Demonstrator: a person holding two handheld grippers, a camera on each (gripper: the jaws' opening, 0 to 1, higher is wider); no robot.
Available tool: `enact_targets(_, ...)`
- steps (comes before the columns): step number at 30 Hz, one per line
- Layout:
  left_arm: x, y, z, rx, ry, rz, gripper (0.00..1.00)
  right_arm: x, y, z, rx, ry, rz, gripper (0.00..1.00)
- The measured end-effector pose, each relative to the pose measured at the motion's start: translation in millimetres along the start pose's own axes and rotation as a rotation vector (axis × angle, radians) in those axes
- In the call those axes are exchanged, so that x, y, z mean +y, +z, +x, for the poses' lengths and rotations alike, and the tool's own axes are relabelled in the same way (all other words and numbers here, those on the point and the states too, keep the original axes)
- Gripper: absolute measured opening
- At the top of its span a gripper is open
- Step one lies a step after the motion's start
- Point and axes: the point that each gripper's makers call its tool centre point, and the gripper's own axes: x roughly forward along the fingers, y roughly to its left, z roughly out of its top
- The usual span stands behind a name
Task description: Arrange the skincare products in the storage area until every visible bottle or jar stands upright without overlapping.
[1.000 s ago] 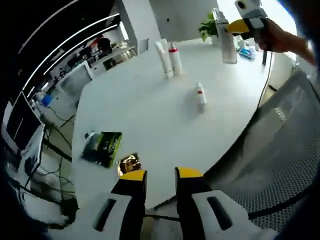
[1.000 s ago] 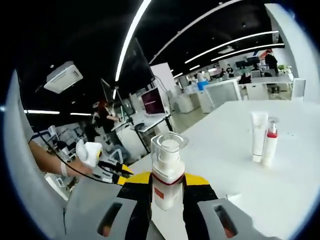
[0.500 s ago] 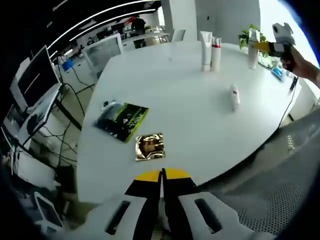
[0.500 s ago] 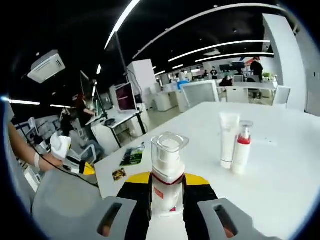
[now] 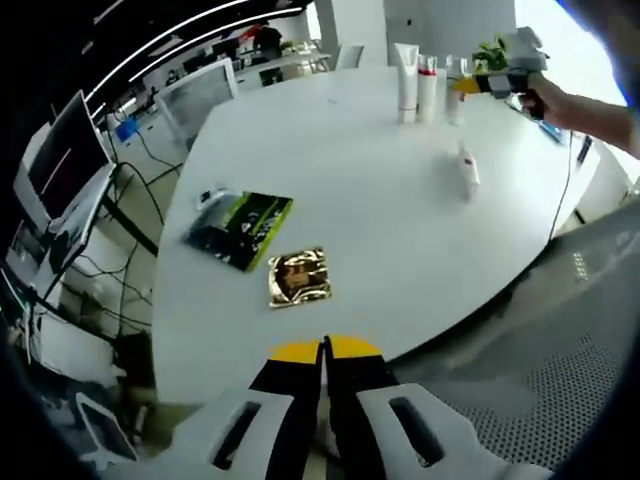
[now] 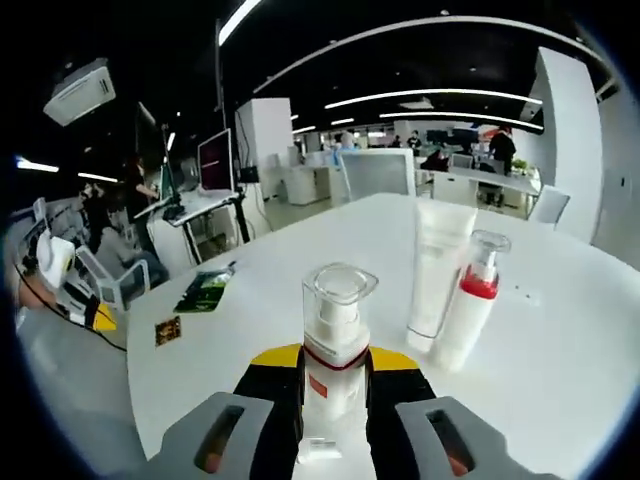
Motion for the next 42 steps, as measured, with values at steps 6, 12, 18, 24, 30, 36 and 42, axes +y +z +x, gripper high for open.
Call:
enact_targets(6, 0.7, 4.4, -1, -0.028, -0.005, -0.033, 0.03, -10, 2.9, 21, 0.012, -0.028, -0.043, 0.16)
enact_targets(12, -0.4, 0.6, 1, -0.013, -0.012, -0.036, 0.05, -23, 9.4, 33, -0.005, -0.059, -0.069, 0.16)
enact_targets(18, 0.1, 7.1, 0, -0.052, -0.019, -0.083, 0.06, -35, 6.9, 44, -0.005, -0.095, -0.089, 0.16)
enact_targets(24, -0.8, 4.6, 1, -0.041, -0.022, -0.086, 0.04, -47, -2.2, 50, 0.010, -0.130, -0.094, 0.16)
enact_targets(30, -2.3, 3.9, 1, -0.035, -0.030, -0.088, 0.02, -55, -4.4, 54, -0.010, -0.152, -0.059, 0.16)
enact_targets(36, -4.9, 4.9, 2, -0.041, -0.044, -0.116, 0.01, -60, -10.7, 62, -0.011, -0.171, -0.066, 0.16)
enact_targets(42, -4.9, 4.2, 2, -0.036, -0.045, -0.120, 0.01, -59, -14.4, 66, -0.031, -0.176, -0.091, 0.16)
